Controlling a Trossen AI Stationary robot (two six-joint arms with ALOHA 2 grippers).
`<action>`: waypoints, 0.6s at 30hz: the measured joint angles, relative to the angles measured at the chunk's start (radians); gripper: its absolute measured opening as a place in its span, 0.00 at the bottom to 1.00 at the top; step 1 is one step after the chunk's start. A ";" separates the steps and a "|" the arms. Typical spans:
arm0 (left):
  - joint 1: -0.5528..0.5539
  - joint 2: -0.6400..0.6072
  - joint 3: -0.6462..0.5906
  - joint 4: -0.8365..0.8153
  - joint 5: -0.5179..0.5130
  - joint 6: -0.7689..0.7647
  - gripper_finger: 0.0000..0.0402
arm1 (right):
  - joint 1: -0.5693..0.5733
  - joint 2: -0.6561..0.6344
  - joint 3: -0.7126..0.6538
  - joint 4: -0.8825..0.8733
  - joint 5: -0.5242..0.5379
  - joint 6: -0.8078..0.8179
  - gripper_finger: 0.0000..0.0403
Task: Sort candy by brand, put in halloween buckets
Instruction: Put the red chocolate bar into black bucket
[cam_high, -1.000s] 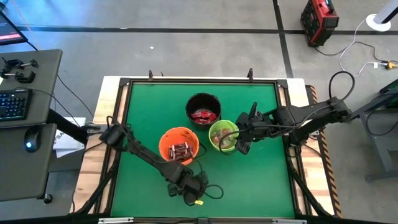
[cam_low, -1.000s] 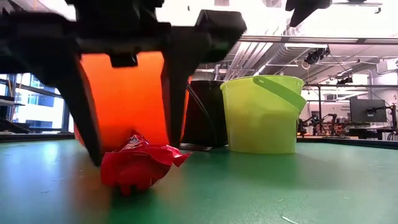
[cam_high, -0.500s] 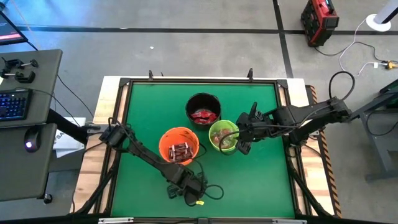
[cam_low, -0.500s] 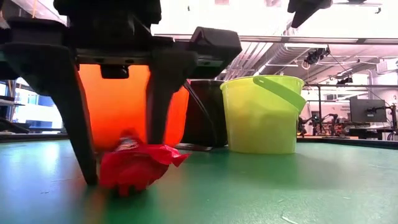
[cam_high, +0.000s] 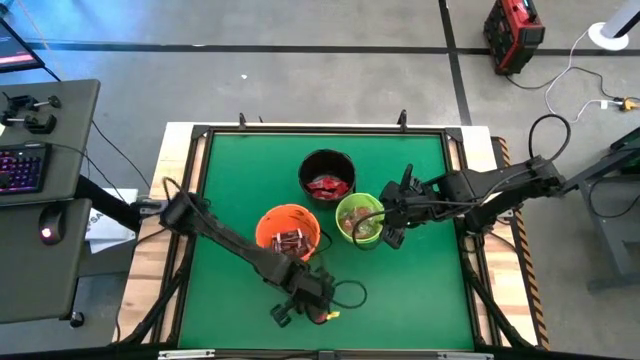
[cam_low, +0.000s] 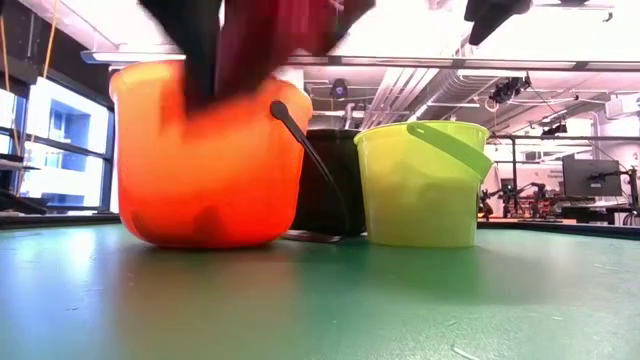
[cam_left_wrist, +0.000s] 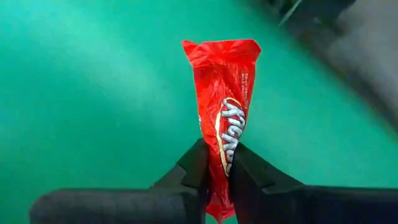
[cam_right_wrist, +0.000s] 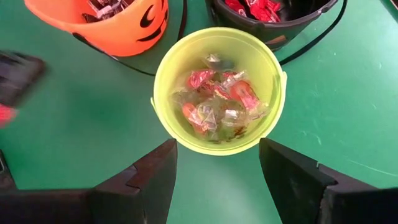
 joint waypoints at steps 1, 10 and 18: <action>0.005 -0.029 0.010 -0.004 0.030 -0.017 0.09 | 0.000 0.000 0.000 -0.003 0.000 -0.005 0.55; 0.087 -0.392 0.033 -0.120 -0.090 -0.099 0.07 | 0.000 0.000 0.000 -0.061 -0.001 -0.011 0.55; 0.327 -0.574 0.032 -0.106 -0.423 -0.082 0.08 | 0.000 0.000 0.000 -0.065 0.004 -0.011 0.55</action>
